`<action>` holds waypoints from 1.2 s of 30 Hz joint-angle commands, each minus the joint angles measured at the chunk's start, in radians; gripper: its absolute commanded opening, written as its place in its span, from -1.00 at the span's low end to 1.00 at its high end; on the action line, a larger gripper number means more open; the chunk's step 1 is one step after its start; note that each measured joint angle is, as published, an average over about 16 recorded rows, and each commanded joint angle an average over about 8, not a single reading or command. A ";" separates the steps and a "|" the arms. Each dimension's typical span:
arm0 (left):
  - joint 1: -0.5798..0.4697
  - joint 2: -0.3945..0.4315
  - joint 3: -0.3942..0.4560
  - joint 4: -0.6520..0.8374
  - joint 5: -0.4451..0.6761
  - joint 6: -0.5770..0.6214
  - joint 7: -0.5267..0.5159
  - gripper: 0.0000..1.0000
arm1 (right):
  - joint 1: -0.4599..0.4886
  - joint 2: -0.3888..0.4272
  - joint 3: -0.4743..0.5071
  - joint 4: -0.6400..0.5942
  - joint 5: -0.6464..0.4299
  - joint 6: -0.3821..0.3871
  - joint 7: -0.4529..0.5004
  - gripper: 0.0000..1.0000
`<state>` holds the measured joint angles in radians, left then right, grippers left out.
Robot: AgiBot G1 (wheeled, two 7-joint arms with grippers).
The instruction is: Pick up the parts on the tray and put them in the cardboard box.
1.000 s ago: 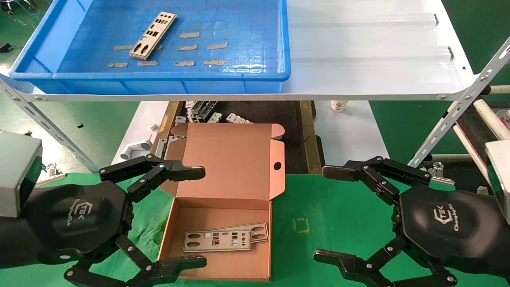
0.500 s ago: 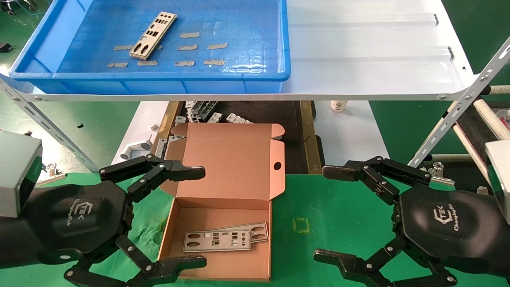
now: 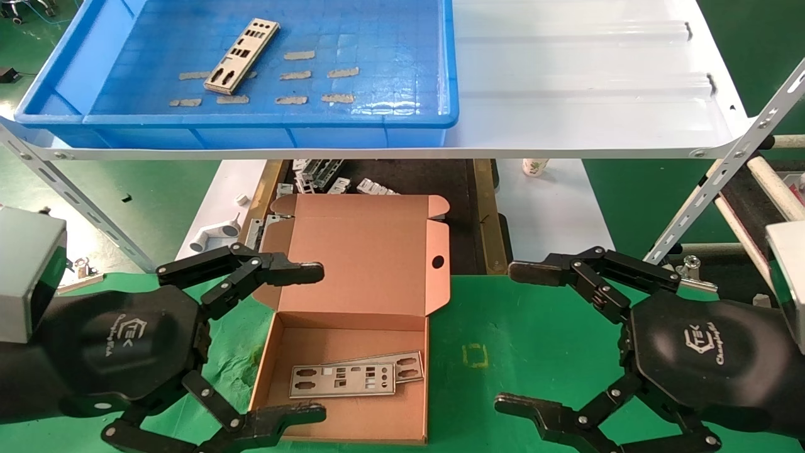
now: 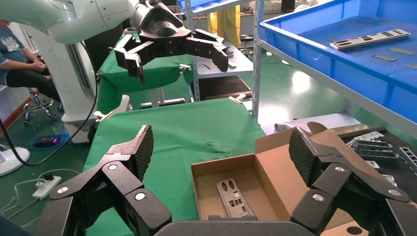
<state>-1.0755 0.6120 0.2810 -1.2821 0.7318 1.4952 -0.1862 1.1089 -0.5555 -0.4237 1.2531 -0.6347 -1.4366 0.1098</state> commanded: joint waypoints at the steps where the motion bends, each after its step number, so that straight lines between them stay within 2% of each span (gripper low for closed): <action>1: 0.000 0.000 0.000 0.000 0.000 0.000 0.000 1.00 | 0.000 0.000 0.000 0.000 0.000 0.000 0.000 1.00; 36: 0.000 0.000 0.000 0.000 0.000 0.000 0.000 1.00 | 0.000 0.000 0.000 0.000 0.000 0.000 0.000 1.00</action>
<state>-1.0755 0.6120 0.2811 -1.2821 0.7317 1.4952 -0.1862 1.1089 -0.5555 -0.4237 1.2531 -0.6347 -1.4366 0.1098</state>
